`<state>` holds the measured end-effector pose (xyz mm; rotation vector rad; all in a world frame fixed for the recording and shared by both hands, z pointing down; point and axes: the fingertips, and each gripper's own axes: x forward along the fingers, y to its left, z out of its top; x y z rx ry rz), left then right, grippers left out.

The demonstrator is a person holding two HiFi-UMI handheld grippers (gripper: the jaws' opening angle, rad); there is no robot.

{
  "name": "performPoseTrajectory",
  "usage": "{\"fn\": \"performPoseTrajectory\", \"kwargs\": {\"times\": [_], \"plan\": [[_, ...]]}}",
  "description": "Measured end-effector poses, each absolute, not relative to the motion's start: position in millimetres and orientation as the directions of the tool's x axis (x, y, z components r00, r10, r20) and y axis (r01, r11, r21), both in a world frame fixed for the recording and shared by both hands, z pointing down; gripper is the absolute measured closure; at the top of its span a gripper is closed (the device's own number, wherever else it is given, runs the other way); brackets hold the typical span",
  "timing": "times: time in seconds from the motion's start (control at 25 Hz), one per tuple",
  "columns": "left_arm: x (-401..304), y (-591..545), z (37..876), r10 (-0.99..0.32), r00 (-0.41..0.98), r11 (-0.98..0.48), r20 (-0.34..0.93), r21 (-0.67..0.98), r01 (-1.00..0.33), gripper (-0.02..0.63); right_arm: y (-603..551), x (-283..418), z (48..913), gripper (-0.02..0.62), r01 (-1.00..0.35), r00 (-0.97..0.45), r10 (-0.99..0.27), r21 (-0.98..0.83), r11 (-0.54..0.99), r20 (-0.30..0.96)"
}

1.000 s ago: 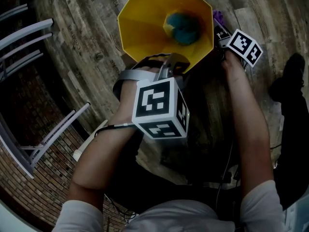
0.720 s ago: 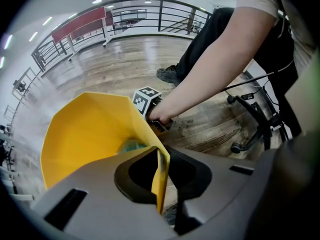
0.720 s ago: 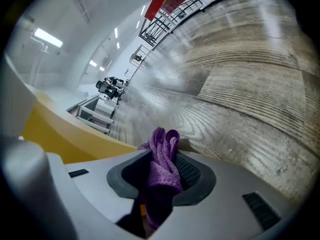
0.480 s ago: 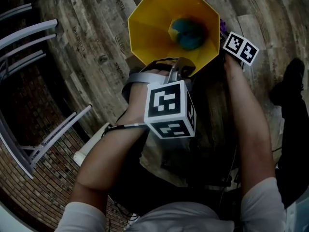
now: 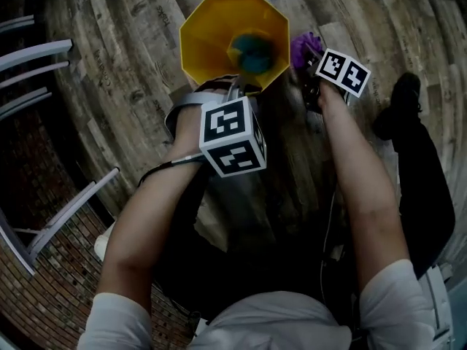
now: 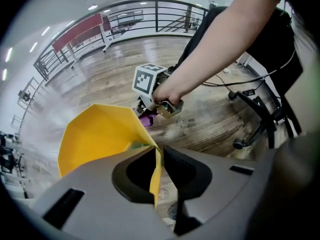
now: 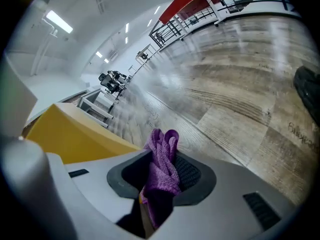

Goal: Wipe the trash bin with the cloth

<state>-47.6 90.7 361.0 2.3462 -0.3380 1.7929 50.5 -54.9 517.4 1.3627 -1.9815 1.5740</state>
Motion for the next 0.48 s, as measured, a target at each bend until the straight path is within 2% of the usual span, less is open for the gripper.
{"fn": "performPoseTrajectory", "kwargs": {"times": [0.16,0.48], "plan": [[-43.3,99.3,329.3,-0.110,0.258,-0.962,0.960,-0.037,-0.271,0.568,-42.9,68.5,453.7,0.480,-0.812,-0.501,-0.517,-0.583,0.004,0.694],[-46.2,109.8,268.8,-0.211,0.276,-0.921,0.938,-0.096,-0.378,0.568,-30.2,71.6,378.9,0.480,-0.836,-0.494,-0.542,-0.544,0.080,0.680]]}}
